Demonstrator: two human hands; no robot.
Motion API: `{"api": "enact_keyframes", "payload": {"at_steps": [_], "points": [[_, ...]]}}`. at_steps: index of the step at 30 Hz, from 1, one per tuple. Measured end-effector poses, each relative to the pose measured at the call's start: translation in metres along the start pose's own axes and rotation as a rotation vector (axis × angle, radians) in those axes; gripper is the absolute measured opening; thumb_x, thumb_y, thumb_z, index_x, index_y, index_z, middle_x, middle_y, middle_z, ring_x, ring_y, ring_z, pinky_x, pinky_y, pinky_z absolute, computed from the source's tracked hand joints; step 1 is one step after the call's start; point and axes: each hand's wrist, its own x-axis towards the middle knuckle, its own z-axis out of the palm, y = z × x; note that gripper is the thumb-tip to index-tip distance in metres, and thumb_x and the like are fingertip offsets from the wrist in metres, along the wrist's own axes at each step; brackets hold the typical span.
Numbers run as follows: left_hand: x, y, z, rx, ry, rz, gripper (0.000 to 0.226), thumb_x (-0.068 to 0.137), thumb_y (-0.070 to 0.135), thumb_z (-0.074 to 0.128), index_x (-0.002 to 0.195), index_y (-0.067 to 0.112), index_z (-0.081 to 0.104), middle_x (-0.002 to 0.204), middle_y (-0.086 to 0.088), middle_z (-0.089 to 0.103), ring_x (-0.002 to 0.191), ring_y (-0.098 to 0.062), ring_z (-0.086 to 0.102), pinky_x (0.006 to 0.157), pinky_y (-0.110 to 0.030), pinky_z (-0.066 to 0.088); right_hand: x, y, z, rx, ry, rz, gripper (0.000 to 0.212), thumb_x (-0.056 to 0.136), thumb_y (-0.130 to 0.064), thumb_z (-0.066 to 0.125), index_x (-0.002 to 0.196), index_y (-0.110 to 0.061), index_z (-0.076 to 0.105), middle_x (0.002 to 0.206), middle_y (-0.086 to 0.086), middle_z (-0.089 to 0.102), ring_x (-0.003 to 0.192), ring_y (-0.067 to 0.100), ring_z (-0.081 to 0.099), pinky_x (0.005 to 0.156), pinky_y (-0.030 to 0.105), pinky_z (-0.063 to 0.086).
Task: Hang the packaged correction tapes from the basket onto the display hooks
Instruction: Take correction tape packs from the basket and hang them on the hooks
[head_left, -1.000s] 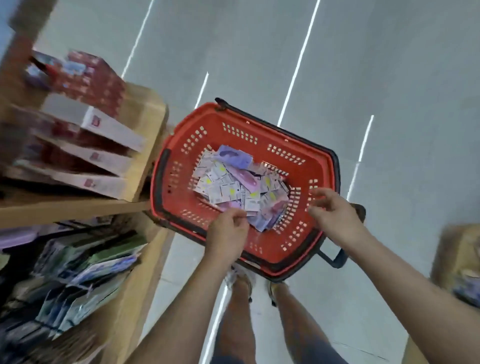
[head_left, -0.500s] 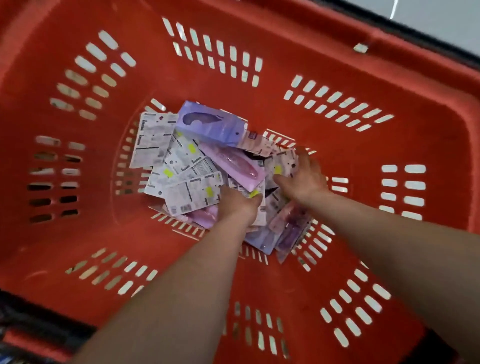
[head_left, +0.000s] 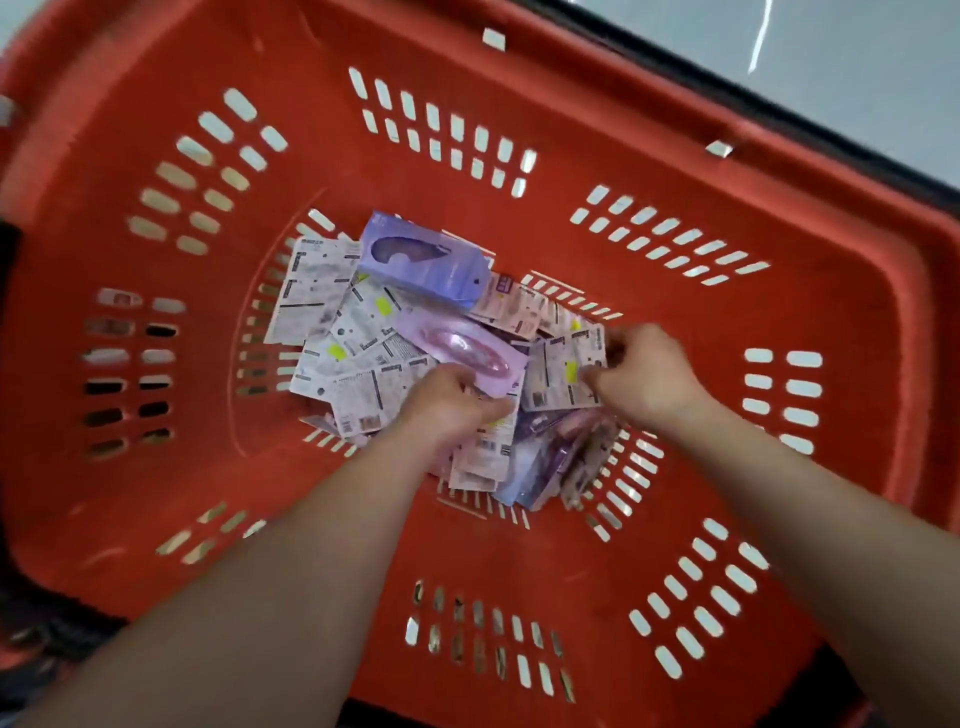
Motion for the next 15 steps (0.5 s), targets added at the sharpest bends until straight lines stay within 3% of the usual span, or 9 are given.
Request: {"api": "enact_keyframes", "payload": {"at_steps": [2,5,7,10,11,13,15], "points": [[-0.007,0.007,0.016,0.129,-0.023,0.093,0.079,0.075,0.037,0.084,0.142,0.02,0.044,0.142,-0.004,0.05,0.125,-0.024,0.051,0.1,-0.032,0.043,-0.015,-0.002,-0.016,0.01,0.06,-0.071,0.016,0.089,-0.011,0.066,0.105,-0.015,0.07,0.098,0.001,0.07,0.094,0.023,0.066,0.082,0.037,0.055],[-0.026,0.017,0.036,0.459,0.132,0.414,0.085,0.074,0.035,0.083,0.142,0.023,0.033,0.149,-0.006,0.032,0.137,-0.028,0.033,0.111,-0.045,0.037,-0.036,0.0,-0.033,0.077,0.125,-0.102,0.014,0.09,-0.01,0.067,0.094,-0.022,0.061,0.086,-0.007,0.062,0.088,0.021,0.066,0.077,0.041,0.058],[-0.036,0.026,0.039,0.43,0.196,0.605,0.098,0.073,0.033,0.084,0.147,0.028,0.021,0.156,-0.006,0.021,0.144,-0.027,0.022,0.117,-0.045,0.029,-0.045,0.003,-0.039,0.164,0.138,-0.064,0.012,0.089,-0.01,0.069,0.089,-0.018,0.061,0.084,-0.004,0.065,0.083,0.024,0.067,0.073,0.041,0.058],[-0.035,0.036,0.037,0.521,0.143,0.687,0.125,0.074,0.04,0.083,0.151,0.039,-0.016,0.165,0.002,-0.007,0.152,-0.022,-0.003,0.121,-0.047,0.01,-0.054,0.005,-0.04,0.41,0.067,0.048,0.008,0.086,-0.004,0.072,0.09,-0.01,0.068,0.087,0.008,0.073,0.08,0.026,0.072,0.073,0.042,0.061],[-0.033,0.038,0.036,0.571,0.122,0.701,0.125,0.075,0.045,0.08,0.15,0.041,-0.02,0.165,0.004,-0.009,0.152,-0.02,-0.006,0.121,-0.051,0.006,-0.056,0.005,-0.04,0.539,0.001,0.095,0.01,0.086,0.001,0.07,0.092,-0.008,0.069,0.089,0.012,0.075,0.08,0.026,0.074,0.074,0.042,0.061],[-0.027,0.039,0.034,0.601,0.085,0.757,0.115,0.079,0.052,0.074,0.154,0.037,-0.012,0.165,0.0,0.006,0.151,-0.018,0.004,0.121,-0.056,0.008,-0.055,0.004,-0.042,0.734,-0.131,0.166,0.015,0.087,0.008,0.065,0.099,-0.001,0.069,0.093,0.018,0.075,0.082,0.029,0.075,0.078,0.044,0.061],[-0.025,0.037,0.035,0.517,0.052,0.819,0.104,0.079,0.044,0.076,0.157,0.03,0.008,0.155,-0.004,0.034,0.14,-0.023,0.031,0.113,-0.053,0.03,-0.052,0.004,-0.045,0.837,-0.218,0.209,0.019,0.087,0.01,0.062,0.104,0.004,0.067,0.094,0.021,0.075,0.083,0.03,0.075,0.077,0.042,0.062]]}}
